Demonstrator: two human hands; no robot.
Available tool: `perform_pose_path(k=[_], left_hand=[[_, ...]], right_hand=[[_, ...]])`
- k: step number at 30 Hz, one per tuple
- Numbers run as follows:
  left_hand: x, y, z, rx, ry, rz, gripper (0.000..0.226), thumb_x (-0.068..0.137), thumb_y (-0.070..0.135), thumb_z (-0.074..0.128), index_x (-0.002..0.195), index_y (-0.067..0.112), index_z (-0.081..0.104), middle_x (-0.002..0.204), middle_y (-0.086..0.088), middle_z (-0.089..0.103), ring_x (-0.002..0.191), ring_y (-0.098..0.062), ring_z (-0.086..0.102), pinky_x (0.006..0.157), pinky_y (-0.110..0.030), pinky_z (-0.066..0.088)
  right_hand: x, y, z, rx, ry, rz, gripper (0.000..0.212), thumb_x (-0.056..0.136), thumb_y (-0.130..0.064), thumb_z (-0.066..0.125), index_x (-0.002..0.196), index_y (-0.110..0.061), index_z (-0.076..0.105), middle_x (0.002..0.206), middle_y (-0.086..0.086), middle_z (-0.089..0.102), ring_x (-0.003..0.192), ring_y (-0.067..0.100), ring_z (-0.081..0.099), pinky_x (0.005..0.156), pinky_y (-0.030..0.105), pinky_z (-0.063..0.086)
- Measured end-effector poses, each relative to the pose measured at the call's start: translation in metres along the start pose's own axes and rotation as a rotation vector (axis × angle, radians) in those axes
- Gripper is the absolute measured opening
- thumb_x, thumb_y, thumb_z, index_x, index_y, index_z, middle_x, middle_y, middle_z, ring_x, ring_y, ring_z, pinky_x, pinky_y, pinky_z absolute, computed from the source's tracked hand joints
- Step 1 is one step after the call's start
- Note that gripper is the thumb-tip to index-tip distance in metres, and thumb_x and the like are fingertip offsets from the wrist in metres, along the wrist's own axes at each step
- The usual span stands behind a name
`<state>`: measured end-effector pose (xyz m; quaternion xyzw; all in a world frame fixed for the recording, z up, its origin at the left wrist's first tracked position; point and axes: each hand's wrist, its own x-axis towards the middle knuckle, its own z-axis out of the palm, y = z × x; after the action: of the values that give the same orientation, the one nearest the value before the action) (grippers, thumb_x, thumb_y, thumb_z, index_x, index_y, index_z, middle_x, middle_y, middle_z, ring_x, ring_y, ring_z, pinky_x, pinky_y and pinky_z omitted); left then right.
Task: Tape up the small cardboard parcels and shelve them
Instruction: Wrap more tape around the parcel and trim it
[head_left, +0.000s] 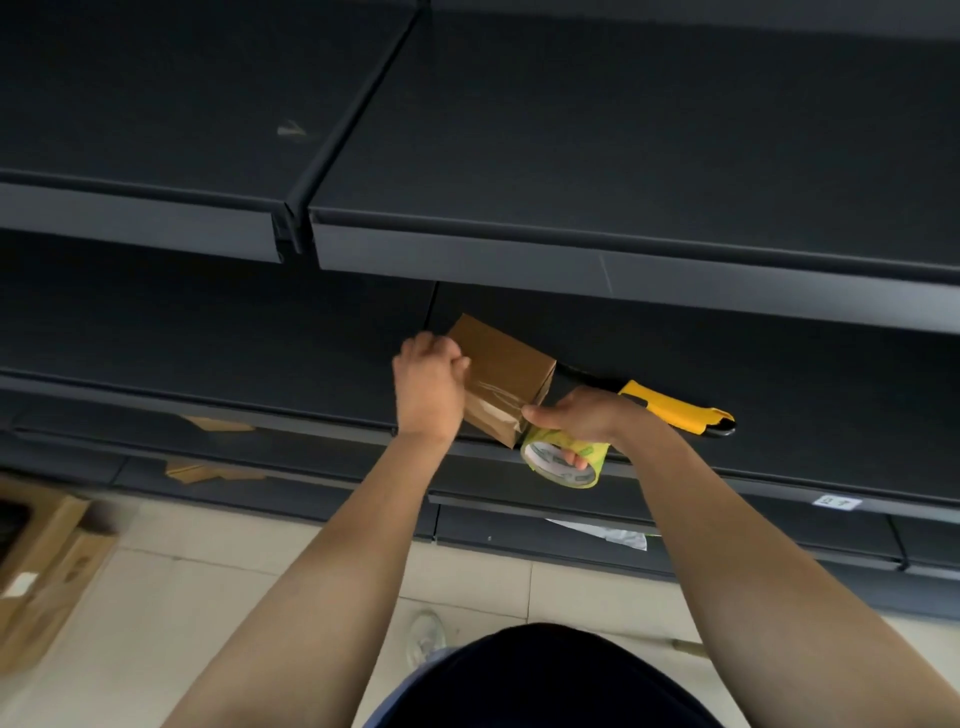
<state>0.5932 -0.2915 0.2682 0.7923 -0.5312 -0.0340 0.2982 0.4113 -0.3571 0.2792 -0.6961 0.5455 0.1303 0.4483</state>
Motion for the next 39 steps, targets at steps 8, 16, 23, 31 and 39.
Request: perform_pose_path(k=[8, 16, 23, 31, 39], left_hand=[[-0.018, 0.013, 0.012, 0.073, -0.199, 0.070, 0.058, 0.092, 0.048, 0.051, 0.137, 0.012, 0.047, 0.145, -0.005, 0.044, 0.138, -0.022, 0.031, 0.119, -0.040, 0.007], [-0.011, 0.009, 0.010, 0.059, -0.337, 0.010, 0.053, 0.099, 0.040, 0.038, 0.147, 0.019, 0.032, 0.157, 0.003, 0.022, 0.147, -0.015, 0.002, 0.114, -0.041, -0.014], [-0.023, 0.017, 0.011, 0.034, -0.071, 0.094, 0.026, 0.091, 0.027, 0.060, 0.107, 0.007, 0.062, 0.119, -0.011, 0.056, 0.114, -0.029, 0.048, 0.100, -0.040, 0.035], [-0.034, 0.019, -0.001, -0.276, -0.014, -0.124, 0.024, 0.092, 0.021, 0.059, 0.111, 0.006, 0.063, 0.123, -0.008, 0.053, 0.111, -0.021, 0.052, 0.087, -0.022, 0.040], [-0.082, 0.035, 0.013, -1.041, -0.231, -0.995, 0.037, 0.085, 0.030, 0.070, 0.104, 0.004, 0.052, 0.100, -0.015, 0.067, 0.090, -0.028, 0.068, 0.080, -0.042, 0.056]], right_hand=[[-0.003, -0.007, 0.015, 0.060, -0.003, -0.071, 0.063, 0.090, -0.066, 0.040, 0.067, -0.012, 0.063, 0.050, -0.001, 0.064, 0.056, 0.009, 0.062, 0.066, 0.024, 0.045], [-0.020, 0.000, 0.028, 0.382, -0.166, -0.207, 0.035, 0.094, -0.045, 0.053, 0.090, -0.011, 0.062, 0.062, -0.003, 0.069, 0.057, 0.009, 0.066, 0.048, 0.012, 0.046], [-0.020, -0.008, 0.033, 0.448, -0.160, -0.196, 0.028, 0.096, -0.038, 0.054, 0.091, -0.011, 0.057, 0.073, 0.011, 0.068, 0.062, 0.022, 0.067, 0.062, 0.030, 0.055], [-0.022, -0.012, 0.044, 0.704, -0.117, -0.183, 0.006, 0.093, -0.016, 0.059, 0.093, -0.011, 0.063, 0.082, 0.006, 0.070, 0.064, 0.009, 0.069, 0.054, 0.019, 0.052], [-0.018, -0.021, 0.050, 0.683, 0.073, -0.097, 0.016, 0.093, -0.020, 0.059, 0.083, -0.009, 0.064, 0.090, 0.013, 0.070, 0.079, 0.023, 0.068, 0.073, 0.035, 0.057]])
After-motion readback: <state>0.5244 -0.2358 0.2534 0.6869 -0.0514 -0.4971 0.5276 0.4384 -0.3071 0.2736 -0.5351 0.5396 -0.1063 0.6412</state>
